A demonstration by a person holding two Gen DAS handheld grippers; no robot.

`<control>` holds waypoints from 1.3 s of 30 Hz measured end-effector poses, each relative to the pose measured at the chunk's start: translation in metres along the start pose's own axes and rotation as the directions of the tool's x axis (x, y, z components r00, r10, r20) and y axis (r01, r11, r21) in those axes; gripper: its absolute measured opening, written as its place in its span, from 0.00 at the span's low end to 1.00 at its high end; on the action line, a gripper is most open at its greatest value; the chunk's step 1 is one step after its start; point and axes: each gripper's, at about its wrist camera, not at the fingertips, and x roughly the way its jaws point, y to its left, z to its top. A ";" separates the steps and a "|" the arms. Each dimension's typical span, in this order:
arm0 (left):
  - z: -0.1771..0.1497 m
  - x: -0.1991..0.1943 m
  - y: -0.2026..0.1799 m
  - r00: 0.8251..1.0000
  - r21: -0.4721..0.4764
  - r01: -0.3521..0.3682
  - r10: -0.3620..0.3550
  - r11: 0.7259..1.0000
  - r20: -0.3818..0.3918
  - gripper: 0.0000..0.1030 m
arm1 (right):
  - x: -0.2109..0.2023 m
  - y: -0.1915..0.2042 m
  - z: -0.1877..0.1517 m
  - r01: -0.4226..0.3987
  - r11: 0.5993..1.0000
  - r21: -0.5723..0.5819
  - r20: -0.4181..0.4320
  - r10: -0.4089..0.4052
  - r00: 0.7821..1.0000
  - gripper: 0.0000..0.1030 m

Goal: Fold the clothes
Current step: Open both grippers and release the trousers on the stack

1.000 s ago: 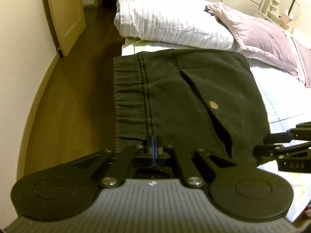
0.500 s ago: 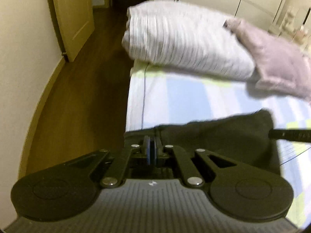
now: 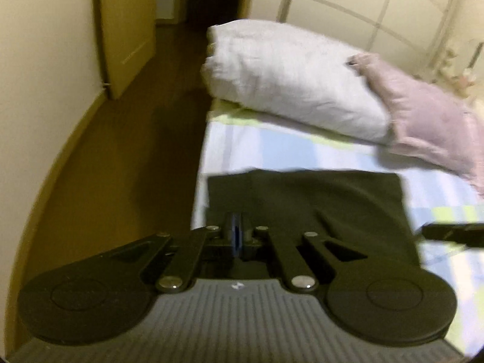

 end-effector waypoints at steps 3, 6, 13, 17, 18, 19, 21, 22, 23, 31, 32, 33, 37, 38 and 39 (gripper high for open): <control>-0.026 -0.015 -0.013 0.999 0.048 0.011 -0.009 0.999 -0.044 0.01 | -0.017 0.016 -0.027 -0.027 0.999 -0.039 -0.061 0.025 0.998 0.38; -0.050 -0.014 -0.017 0.996 0.077 -0.015 0.021 0.997 -0.083 0.01 | -0.010 0.030 -0.053 -0.027 0.995 -0.096 -0.132 0.014 0.991 0.38; -0.056 0.005 -0.013 0.996 0.074 -0.042 0.048 0.996 -0.078 0.03 | 0.032 0.059 -0.076 0.067 0.969 -0.236 -0.198 -0.115 0.973 0.38; -0.054 -0.009 -0.018 0.995 0.048 -0.064 0.067 0.997 -0.069 0.03 | 0.028 0.063 -0.070 0.077 0.974 -0.214 -0.216 -0.124 0.969 0.38; -0.052 -0.016 -0.022 0.994 0.047 -0.077 0.080 0.996 -0.068 0.03 | 0.022 0.063 -0.069 0.077 0.978 -0.193 -0.208 -0.118 0.971 0.38; -0.051 -0.025 -0.027 0.993 0.046 -0.094 0.097 0.994 -0.066 0.04 | 0.014 0.061 -0.070 0.074 0.983 -0.169 -0.196 -0.107 0.975 0.38; -0.050 -0.043 -0.036 0.988 0.047 -0.132 0.135 0.990 -0.069 0.18 | -0.005 0.057 -0.075 0.063 0.991 -0.120 -0.168 -0.083 0.982 0.38; -0.052 -0.052 -0.041 0.984 0.052 -0.154 0.158 0.987 -0.077 0.30 | -0.014 0.056 -0.077 0.057 0.994 -0.096 -0.153 -0.072 0.986 0.38; -0.053 -0.061 -0.046 0.980 0.057 -0.176 0.181 0.983 -0.085 0.31 | -0.020 0.054 -0.080 0.058 0.995 -0.084 -0.144 -0.070 0.987 0.38; -0.071 -0.122 -0.078 0.973 0.026 -0.205 0.207 0.978 -0.100 0.37 | -0.063 0.059 -0.105 0.117 0.990 -0.081 -0.140 -0.128 0.982 0.38; -0.072 -0.130 -0.082 0.974 0.021 -0.205 0.206 0.978 -0.096 0.38 | -0.071 0.060 -0.108 0.125 0.988 -0.088 -0.137 -0.136 0.981 0.38; -0.073 -0.137 -0.085 0.973 0.020 -0.211 0.212 0.977 -0.091 0.42 | -0.078 0.063 -0.110 0.139 0.985 -0.102 -0.134 -0.152 0.979 0.38; -0.074 -0.162 -0.099 0.970 0.033 -0.232 0.233 0.972 -0.067 0.54 | -0.106 0.073 -0.114 0.187 0.973 -0.136 -0.093 -0.201 0.975 0.38; -0.075 -0.168 -0.102 0.970 0.036 -0.236 0.238 0.971 -0.059 0.55 | -0.114 0.075 -0.115 0.187 0.974 -0.131 -0.075 -0.197 0.977 0.38; -0.076 -0.172 -0.105 0.969 0.038 -0.241 0.243 0.970 -0.048 0.59 | -0.122 0.075 -0.116 0.179 0.977 -0.120 -0.058 -0.187 0.981 0.39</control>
